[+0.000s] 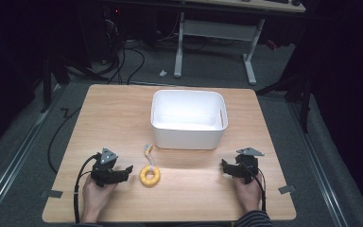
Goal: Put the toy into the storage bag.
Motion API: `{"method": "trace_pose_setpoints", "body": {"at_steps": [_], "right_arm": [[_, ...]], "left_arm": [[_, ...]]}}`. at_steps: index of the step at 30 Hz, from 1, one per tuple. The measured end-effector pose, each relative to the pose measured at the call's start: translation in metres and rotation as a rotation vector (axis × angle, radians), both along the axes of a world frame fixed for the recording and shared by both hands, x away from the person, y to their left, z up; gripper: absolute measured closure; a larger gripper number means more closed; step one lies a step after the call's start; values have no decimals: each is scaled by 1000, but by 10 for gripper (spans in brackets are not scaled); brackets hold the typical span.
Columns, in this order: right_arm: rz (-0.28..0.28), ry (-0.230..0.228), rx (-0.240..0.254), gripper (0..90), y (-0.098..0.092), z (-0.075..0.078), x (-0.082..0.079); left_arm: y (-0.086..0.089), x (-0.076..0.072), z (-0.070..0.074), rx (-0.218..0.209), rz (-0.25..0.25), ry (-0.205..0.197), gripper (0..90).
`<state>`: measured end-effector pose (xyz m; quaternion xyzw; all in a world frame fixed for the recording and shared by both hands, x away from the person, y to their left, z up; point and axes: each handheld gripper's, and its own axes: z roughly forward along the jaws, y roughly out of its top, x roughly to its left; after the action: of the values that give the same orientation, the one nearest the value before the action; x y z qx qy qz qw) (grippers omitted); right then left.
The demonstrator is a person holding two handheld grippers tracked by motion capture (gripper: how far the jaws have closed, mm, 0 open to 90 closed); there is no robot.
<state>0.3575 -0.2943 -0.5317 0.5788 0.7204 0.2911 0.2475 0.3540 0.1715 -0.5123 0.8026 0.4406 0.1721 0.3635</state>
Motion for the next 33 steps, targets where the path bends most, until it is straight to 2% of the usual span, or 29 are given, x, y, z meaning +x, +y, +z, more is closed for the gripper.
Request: {"method": "trace_pose_setpoints", "body": {"at_steps": [4,8,13,16,18,23,28,30,33], "right_arm": [[0,0,0,157,0,0,0],[0,0,0,158,0,0,0],[2,-1,-1,158,0,0,0],[1,0,0,158,0,0,0],[1,0,0,158,0,0,0],[1,0,0,158,0,0,0],[2,0,0,158,0,0,0],[2,1,1,158,0,0,0],[1,1,1,158,0,0,0]], "left_arm": [[-5,-4,3,15,-19,-6,260],[-11,-5,6,32,-42,12,263],[-14,-6,8,26,-57,13,268],[-18,-8,12,8,-81,8,266],[-21,-8,13,12,-86,0,261],[-28,-7,14,14,-108,12,249],[-35,-6,15,31,-128,23,245],[-40,-6,15,66,-128,23,243],[-45,-6,15,87,-131,20,244]]}}
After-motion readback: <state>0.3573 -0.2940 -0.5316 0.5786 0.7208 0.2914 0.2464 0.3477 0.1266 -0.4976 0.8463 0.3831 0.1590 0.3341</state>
